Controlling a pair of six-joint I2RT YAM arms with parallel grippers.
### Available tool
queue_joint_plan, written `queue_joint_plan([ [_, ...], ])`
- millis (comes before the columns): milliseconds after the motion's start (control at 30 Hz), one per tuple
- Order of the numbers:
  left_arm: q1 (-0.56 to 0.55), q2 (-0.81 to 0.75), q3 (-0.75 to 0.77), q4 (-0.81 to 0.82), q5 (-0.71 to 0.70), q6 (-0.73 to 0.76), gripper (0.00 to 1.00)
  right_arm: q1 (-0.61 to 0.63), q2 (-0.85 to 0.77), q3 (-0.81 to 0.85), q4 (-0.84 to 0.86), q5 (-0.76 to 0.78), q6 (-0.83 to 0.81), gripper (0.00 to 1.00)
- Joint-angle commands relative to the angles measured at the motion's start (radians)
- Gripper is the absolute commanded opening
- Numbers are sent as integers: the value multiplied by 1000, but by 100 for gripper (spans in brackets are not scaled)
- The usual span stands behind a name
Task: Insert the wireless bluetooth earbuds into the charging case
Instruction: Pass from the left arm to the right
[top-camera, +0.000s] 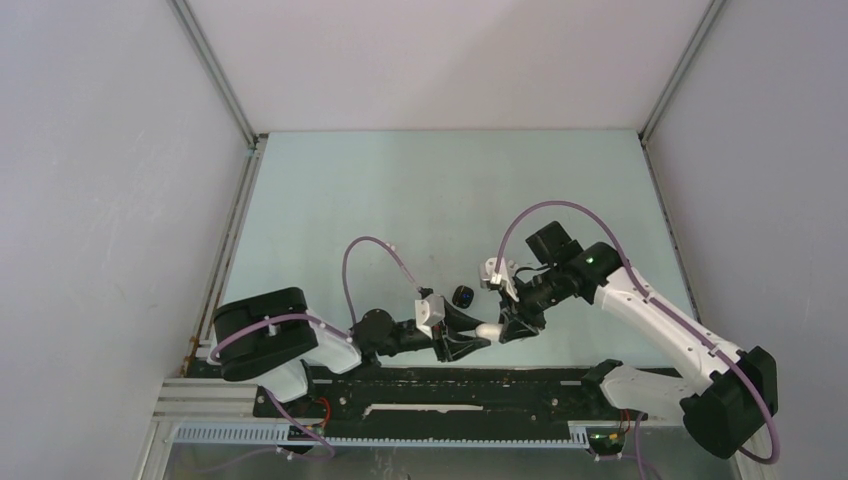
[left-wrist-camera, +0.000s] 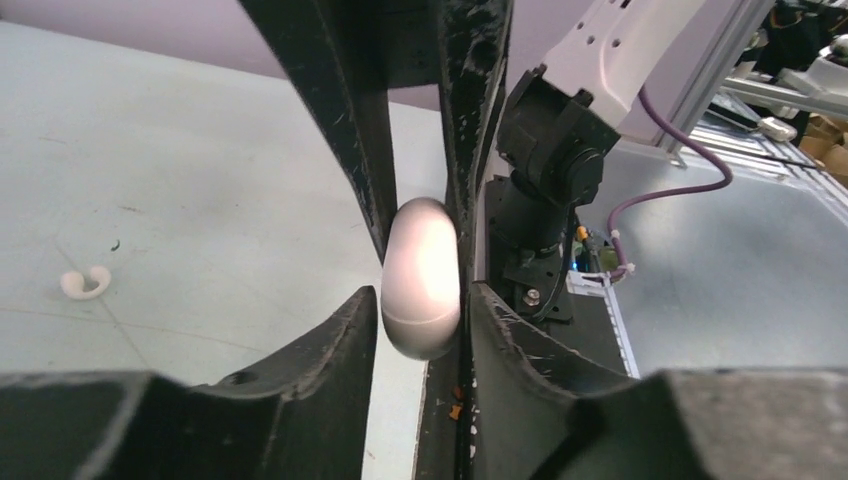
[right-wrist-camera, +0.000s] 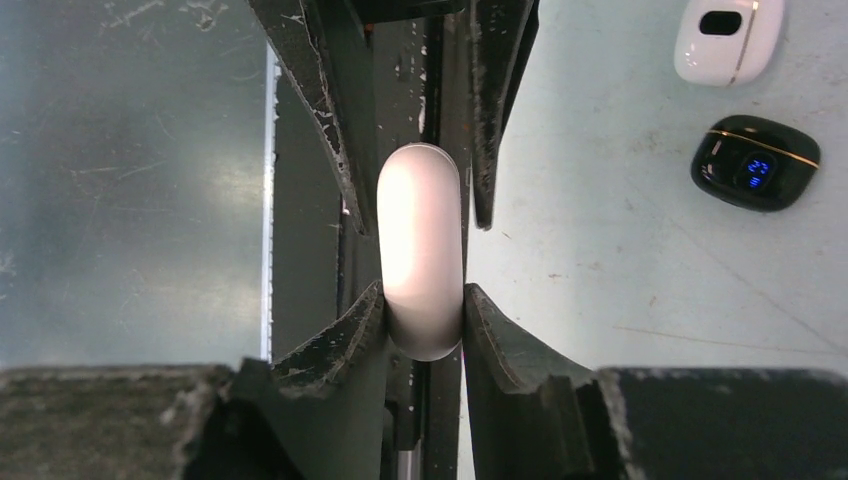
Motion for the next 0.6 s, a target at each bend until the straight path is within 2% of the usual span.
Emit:
queue_joint_plan([
  [0, -9, -15, 14, -34, -47, 44, 48, 13, -59, 36, 24, 62, 8, 14],
  [233, -9, 4, 33, -39, -32, 37, 54, 25, -80, 36, 23, 114, 10, 14],
  [567, -9, 26, 61, -34, -21, 18, 52, 51, -64, 37, 39, 145, 21, 15],
])
